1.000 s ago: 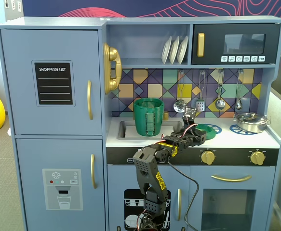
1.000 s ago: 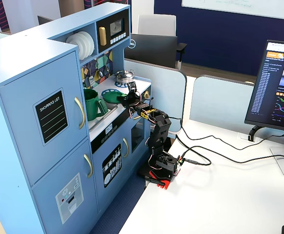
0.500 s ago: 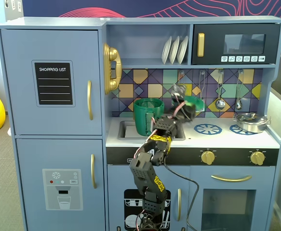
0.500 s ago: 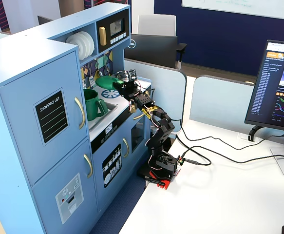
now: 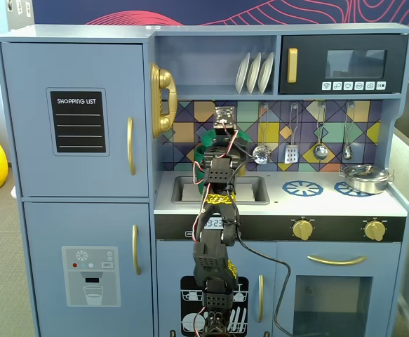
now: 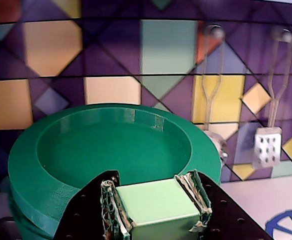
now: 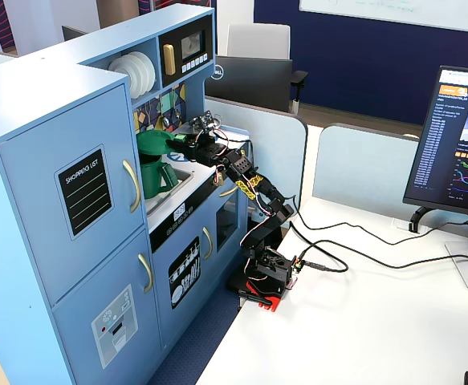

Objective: Pick up the lid from the counter and put it on the green recipient

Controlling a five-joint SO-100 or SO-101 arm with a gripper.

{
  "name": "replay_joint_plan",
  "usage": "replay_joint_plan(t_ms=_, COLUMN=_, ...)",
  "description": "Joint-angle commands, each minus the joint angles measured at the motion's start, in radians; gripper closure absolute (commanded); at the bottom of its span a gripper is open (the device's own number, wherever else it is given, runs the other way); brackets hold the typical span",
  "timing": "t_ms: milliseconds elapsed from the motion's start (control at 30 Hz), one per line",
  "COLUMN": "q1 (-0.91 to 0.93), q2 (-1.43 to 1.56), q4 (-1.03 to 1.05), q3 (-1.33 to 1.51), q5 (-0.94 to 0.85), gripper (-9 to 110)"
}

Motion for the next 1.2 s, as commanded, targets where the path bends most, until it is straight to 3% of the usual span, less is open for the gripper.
replay_joint_plan(t_ms=0, q1=-0.04, q2=-0.008, q4=-0.021, q3=-0.092, q5=-0.034, gripper=102)
replay_joint_plan(t_ms=733, q1=-0.069, q2=-0.213, q4=-0.114, q3=-0.156, q5=-0.037, gripper=102)
replay_joint_plan(t_ms=1167, q1=-0.08, q2=-0.169, q4=-0.12, q3=-0.077, q5=-0.04, gripper=102)
